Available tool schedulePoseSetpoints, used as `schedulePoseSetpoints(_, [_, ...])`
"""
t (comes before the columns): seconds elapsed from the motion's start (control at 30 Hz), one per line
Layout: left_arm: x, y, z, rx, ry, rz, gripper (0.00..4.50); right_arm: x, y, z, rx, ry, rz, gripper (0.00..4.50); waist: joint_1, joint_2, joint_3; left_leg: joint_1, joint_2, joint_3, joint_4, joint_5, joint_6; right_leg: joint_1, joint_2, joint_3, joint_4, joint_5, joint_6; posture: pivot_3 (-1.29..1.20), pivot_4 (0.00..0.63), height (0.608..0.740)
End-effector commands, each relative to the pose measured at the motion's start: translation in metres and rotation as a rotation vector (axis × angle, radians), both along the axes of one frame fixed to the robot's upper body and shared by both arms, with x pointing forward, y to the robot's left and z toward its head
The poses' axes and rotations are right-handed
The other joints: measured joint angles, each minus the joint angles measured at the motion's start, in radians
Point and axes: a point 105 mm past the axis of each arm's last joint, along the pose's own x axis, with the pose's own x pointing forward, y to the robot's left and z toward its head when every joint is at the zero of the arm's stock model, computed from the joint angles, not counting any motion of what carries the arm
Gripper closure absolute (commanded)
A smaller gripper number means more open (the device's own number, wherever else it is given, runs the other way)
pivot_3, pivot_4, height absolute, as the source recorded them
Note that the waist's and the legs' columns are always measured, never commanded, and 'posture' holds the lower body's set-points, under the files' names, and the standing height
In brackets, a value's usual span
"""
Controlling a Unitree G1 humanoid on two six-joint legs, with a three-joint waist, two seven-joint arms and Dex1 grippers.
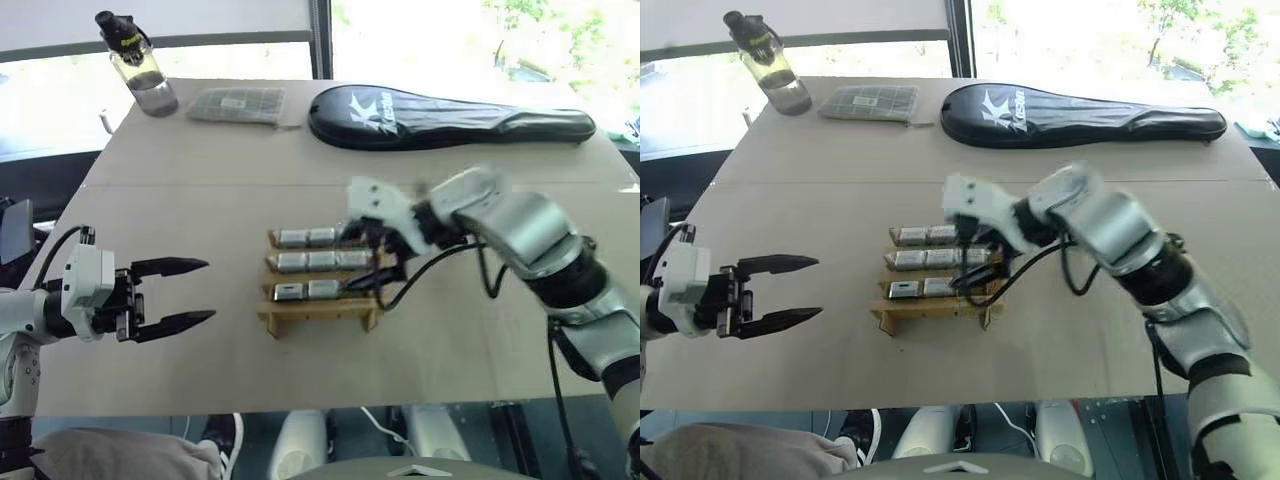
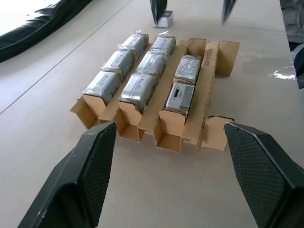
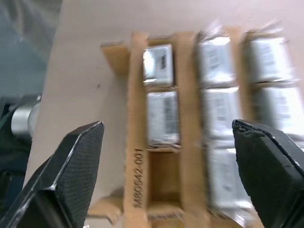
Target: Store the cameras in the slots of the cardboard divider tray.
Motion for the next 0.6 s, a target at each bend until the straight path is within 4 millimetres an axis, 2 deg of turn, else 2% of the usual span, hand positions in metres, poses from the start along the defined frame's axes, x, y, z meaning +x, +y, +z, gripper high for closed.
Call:
schedulePoseSetpoints(0.03, [0.001, -0.002, 0.009, 0.008, -0.042, -0.017, 0.76, 0.015, -0.036, 0.006, -0.007, -0.054, -0.075, 0.15, -0.002, 0.0, 0.0, 0.0, 0.0, 0.0, 0.0, 0.0, 0.0, 0.0, 0.0, 0.0, 0.0, 0.0, 0.0, 0.0, 0.15, 0.74])
schedulePoseSetpoints(0.17, [0.005, -0.003, 0.01, 0.011, -0.042, -0.031, 0.76, 0.052, -0.089, -0.008, -0.106, -0.135, -0.27, 0.15, -0.008, 0.0, 0.0, 0.001, 0.0, 0.001, 0.0, 0.0, 0.0, 0.0, 0.001, 0.0, 0.001, 0.0, 0.0, 0.0, 0.15, 0.74])
schedulePoseSetpoints(0.3, [0.007, -0.004, 0.011, 0.012, -0.042, -0.04, 0.76, 0.06, -0.117, -0.026, -0.159, -0.147, -0.304, 0.15, -0.012, 0.001, 0.0, 0.002, 0.002, 0.003, -0.001, 0.0, 0.0, -0.001, 0.003, 0.003, 0.001, 0.0, 0.0, 0.0, 0.15, 0.74])
schedulePoseSetpoints(0.47, [0.009, -0.005, 0.012, 0.017, -0.042, -0.05, 0.76, 0.075, -0.133, -0.043, -0.236, -0.251, -0.239, 0.15, -0.011, 0.001, 0.001, 0.002, 0.001, 0.004, -0.001, 0.0, 0.0, -0.001, 0.003, 0.004, 0.001, 0.0, 0.0, 0.0, 0.15, 0.74])
schedulePoseSetpoints(0.6, [0.01, -0.005, 0.013, 0.022, -0.046, -0.056, 0.76, 0.086, -0.139, -0.048, -0.298, -0.258, -0.188, 0.15, -0.011, 0.001, 0.001, 0.002, 0.001, 0.005, -0.001, 0.0, 0.0, -0.001, 0.003, 0.005, 0.0, 0.0, 0.0, 0.0, 0.15, 0.74])
